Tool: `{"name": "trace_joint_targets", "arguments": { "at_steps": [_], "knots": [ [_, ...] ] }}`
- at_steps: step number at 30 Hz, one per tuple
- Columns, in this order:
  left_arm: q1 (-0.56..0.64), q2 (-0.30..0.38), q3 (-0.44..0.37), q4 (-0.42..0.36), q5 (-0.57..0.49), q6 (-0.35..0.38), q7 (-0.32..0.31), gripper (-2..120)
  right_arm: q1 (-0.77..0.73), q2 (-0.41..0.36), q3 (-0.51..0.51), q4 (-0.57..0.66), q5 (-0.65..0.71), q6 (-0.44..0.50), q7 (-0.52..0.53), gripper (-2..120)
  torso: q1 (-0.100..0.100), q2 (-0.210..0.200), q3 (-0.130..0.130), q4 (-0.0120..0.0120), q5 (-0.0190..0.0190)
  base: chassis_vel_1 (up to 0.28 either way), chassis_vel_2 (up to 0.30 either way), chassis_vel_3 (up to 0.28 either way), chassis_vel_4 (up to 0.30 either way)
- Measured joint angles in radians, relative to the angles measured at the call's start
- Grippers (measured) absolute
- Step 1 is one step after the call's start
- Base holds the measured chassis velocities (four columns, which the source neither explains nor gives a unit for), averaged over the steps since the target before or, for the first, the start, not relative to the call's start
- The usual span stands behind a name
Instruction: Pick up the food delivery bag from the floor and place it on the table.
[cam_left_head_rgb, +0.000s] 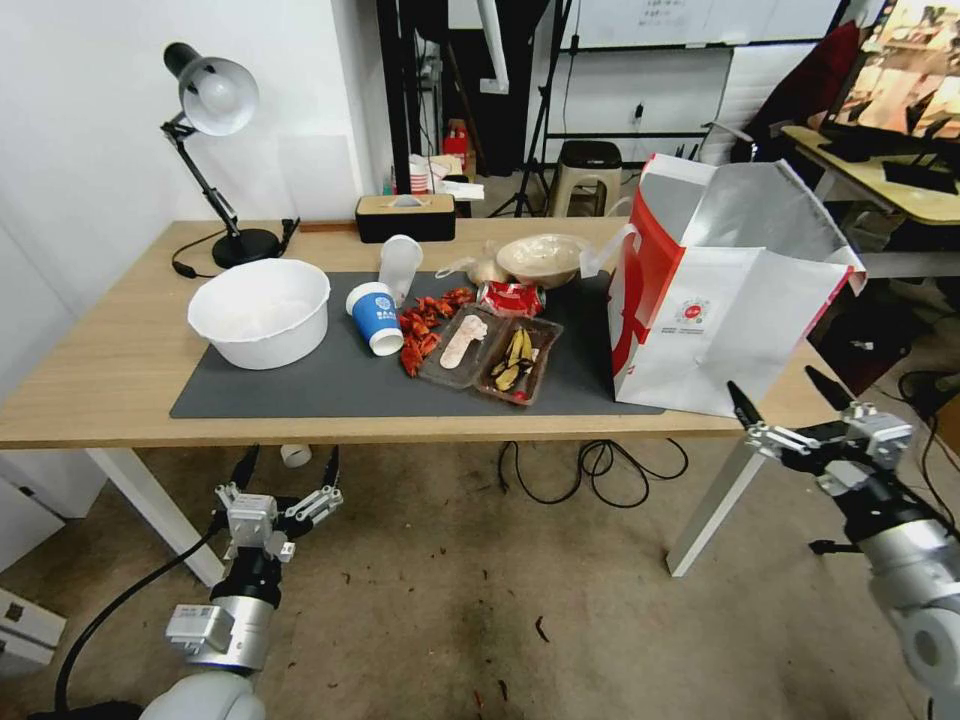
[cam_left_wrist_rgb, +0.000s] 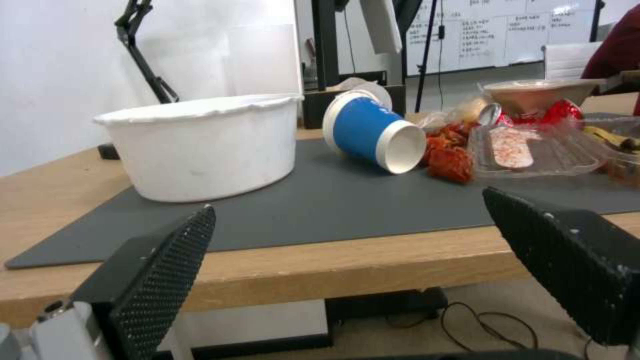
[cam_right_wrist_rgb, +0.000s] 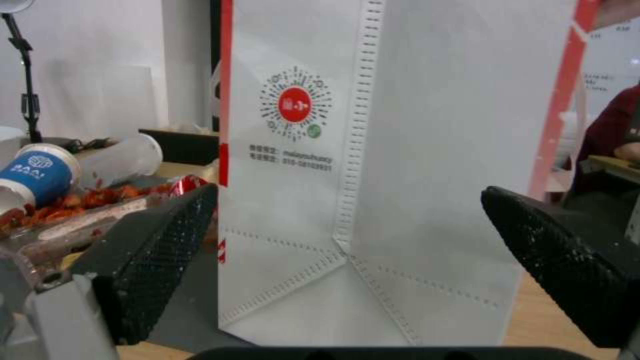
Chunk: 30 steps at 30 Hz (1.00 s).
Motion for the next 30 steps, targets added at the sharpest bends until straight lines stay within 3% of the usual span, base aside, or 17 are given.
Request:
{"name": "trace_joint_targets", "arguments": {
  "at_steps": [11, 14, 18, 30],
  "knots": [
    [0.021, -0.012, 0.01, -0.03, 0.019, -0.013, 0.0, 100, 0.002, 0.12, -0.032, 0.009, -0.1, 0.066, 0.0, 100, 0.0, 0.0, 0.0, -0.0001, 0.0, 0.0, 0.0, 0.0, 0.0],
    [0.022, -0.012, 0.013, -0.039, 0.021, -0.014, 0.0, 100, -0.004, 0.198, -0.05, 0.012, -0.144, 0.089, 0.0, 100, 0.0, 0.0, 0.0, -0.0001, -0.0001, 0.0, 0.0, 0.0, 0.0],
    [0.021, -0.006, 0.011, -0.057, 0.021, -0.014, -0.001, 100, -0.011, 0.243, -0.065, -0.011, -0.224, 0.147, -0.002, 100, 0.0, 0.0, 0.0, -0.0001, 0.0001, 0.0, 0.0, 0.0, 0.0],
    [0.015, 0.01, -0.002, -0.1, 0.021, 0.007, -0.005, 100, -0.027, 0.294, -0.096, -0.038, -0.321, 0.199, -0.002, 100, 0.0, 0.0, 0.0, -0.0001, 0.0002, 0.0, 0.0, 0.0, 0.0]
  ]
}}
